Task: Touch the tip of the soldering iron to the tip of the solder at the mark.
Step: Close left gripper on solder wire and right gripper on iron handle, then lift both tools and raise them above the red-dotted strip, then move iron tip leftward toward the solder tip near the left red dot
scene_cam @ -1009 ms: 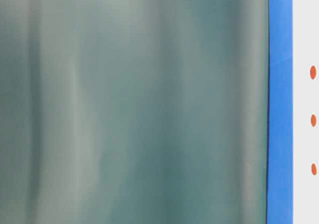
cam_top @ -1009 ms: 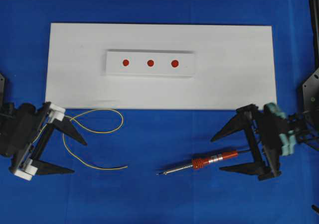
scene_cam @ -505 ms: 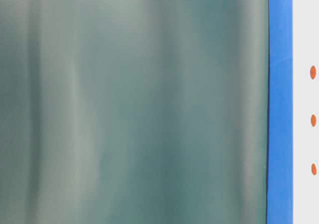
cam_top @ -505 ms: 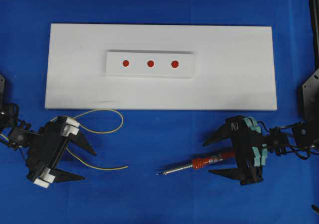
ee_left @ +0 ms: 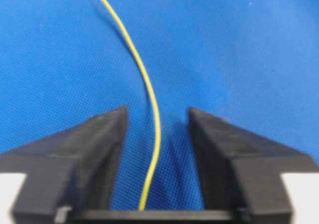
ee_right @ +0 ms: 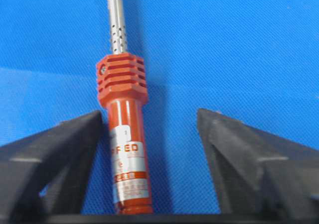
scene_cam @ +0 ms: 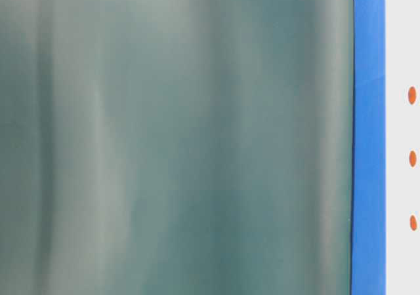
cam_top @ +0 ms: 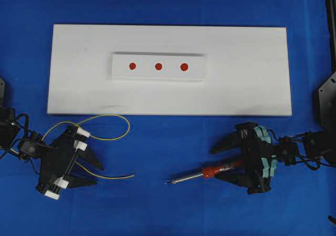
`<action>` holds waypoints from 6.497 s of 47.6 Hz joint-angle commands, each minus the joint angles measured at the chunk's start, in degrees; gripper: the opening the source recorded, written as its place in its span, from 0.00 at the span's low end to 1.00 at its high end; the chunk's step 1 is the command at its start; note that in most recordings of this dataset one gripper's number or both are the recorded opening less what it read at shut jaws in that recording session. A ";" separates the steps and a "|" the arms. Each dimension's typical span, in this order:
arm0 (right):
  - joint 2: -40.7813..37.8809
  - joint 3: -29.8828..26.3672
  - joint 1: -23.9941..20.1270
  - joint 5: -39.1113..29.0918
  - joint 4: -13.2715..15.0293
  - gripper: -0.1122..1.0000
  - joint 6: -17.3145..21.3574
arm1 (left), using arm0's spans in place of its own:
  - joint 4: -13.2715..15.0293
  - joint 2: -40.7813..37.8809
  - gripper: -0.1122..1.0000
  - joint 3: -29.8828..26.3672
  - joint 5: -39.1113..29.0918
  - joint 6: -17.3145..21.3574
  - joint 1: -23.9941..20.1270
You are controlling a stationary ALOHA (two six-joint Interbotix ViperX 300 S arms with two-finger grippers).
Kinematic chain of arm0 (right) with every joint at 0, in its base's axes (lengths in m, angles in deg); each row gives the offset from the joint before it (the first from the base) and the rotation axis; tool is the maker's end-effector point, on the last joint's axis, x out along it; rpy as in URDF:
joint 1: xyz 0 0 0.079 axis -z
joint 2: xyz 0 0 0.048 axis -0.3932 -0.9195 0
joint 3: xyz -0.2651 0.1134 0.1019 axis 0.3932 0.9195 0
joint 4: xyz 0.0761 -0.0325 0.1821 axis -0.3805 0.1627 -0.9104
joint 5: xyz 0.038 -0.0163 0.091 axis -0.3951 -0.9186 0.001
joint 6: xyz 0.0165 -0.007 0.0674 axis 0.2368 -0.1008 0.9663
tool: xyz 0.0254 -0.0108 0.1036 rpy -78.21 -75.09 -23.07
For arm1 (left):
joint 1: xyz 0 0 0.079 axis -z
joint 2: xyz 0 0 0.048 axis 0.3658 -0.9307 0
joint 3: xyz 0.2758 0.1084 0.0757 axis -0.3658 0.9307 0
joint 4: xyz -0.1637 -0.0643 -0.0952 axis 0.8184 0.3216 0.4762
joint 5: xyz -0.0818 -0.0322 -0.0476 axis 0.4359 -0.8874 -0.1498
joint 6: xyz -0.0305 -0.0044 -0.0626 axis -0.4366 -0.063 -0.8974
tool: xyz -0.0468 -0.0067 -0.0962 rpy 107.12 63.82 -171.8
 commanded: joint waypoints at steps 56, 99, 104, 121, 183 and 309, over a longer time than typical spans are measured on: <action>28.21 -5.71 8.26 -42.89 1.14 0.16 -7.12 | 0.18 23.29 0.12 -14.24 -50.63 -0.09 -1.93; 30.50 -13.10 35.16 -60.82 11.34 0.16 -8.44 | -0.09 25.58 0.12 -19.95 -60.64 3.96 -26.89; 30.41 -13.97 39.11 -61.88 11.95 0.16 -8.44 | -0.09 25.58 0.12 -20.13 -60.64 5.63 -30.06; 28.04 -16.70 44.82 -65.65 14.50 0.16 -8.44 | -0.09 25.49 0.12 -20.74 -60.64 10.72 -36.47; 27.69 -16.96 44.74 -65.57 14.50 0.16 -8.17 | -0.09 25.49 0.12 -13.71 -59.94 5.63 -35.16; 7.29 -38.32 41.31 -76.82 16.35 0.16 -8.35 | -0.09 19.95 0.12 -23.12 -73.21 5.54 -35.07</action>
